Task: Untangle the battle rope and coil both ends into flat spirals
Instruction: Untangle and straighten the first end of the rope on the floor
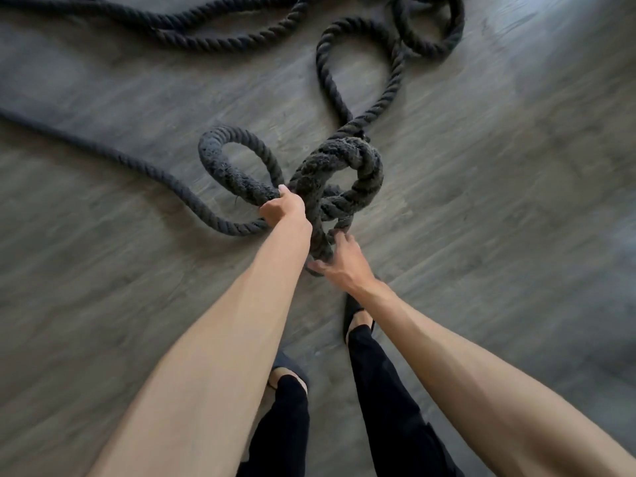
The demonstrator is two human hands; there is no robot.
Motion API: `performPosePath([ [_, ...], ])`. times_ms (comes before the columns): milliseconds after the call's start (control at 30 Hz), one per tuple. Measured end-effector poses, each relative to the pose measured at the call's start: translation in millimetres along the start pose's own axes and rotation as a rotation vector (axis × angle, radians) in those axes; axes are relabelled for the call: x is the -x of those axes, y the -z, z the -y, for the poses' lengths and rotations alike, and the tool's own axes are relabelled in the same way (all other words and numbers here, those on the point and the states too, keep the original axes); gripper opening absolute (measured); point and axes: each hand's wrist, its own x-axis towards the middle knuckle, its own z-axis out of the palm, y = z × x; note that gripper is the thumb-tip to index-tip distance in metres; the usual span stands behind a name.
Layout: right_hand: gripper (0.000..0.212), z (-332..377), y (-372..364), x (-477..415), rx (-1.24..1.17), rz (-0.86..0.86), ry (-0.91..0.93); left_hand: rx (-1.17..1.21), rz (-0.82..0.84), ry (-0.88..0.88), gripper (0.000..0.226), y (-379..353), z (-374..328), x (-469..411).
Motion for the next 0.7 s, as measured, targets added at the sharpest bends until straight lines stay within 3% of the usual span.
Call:
performPosePath([
  [167, 0.053, 0.3, -19.3, -8.4, -0.387, -0.135, -0.033, 0.064, 0.048, 0.047, 0.054, -4.0, -0.5, 4.4],
  [367, 0.034, 7.1, 2.2, -0.7, -0.464, -0.360, 0.023, 0.018, 0.217, -0.013, 0.053, -5.1, -27.3, -4.9],
  [500, 0.052, 33.4, 73.8, -2.6, -0.629, -0.473, 0.024, 0.095, 0.254, 0.046, 0.049, -0.5, -34.6, -22.3],
  [600, 0.055, 42.6, 122.4, -6.0, -0.889, -0.411, -0.040, 0.220, 0.290, 0.113, 0.047, 5.6, -29.1, -35.5],
  [700, 0.062, 28.3, 158.0, -14.0, -1.113, -0.144, -0.172, 0.232, 0.280, 0.118, 0.050, 23.5, -16.8, -50.2],
])
